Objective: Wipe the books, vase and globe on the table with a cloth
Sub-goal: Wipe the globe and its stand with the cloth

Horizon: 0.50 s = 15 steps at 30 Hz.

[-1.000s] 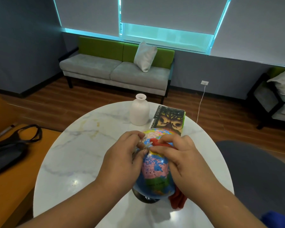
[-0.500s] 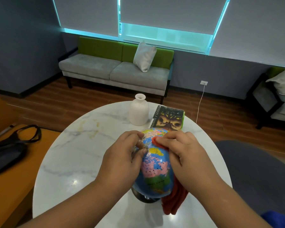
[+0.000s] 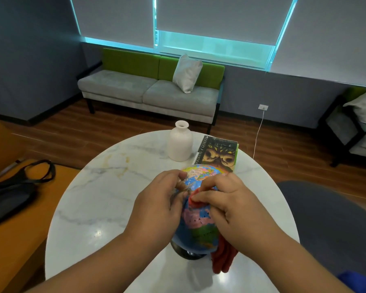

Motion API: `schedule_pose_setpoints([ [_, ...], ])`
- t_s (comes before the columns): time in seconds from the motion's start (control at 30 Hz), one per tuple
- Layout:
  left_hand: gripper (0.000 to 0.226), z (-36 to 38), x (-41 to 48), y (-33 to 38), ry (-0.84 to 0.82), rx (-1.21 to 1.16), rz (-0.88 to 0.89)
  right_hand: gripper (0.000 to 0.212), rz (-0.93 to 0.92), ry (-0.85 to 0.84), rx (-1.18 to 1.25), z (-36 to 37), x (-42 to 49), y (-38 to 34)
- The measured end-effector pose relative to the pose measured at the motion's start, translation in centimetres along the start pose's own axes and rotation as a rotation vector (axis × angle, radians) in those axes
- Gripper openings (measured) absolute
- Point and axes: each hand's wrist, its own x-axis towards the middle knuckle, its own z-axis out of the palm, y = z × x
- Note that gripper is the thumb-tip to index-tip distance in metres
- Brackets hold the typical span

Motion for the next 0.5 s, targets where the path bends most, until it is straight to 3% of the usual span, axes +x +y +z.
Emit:
schedule_pose_setpoints([
  [0.13, 0.017, 0.0, 0.0, 0.0, 0.006, 0.002, -0.009, 0.041, 0.176, 0.078, 0.036, 0.5, 0.3, 0.2],
  [0.3, 0.02, 0.1, 0.2, -0.2, 0.02, -0.004, 0.007, 0.036, -0.041, 0.0, -0.038, 0.5, -0.2, -1.0],
  [0.43, 0.022, 0.1, 0.2, -0.3, 0.0, -0.014, 0.004, 0.037, 0.111, 0.081, -0.001, 0.3, -0.5, 0.3],
  [0.5, 0.027, 0.1, 0.1, -0.4, -0.002, -0.025, -0.019, 0.036, 0.1, 0.086, -0.023, 0.6, -0.3, -0.3],
])
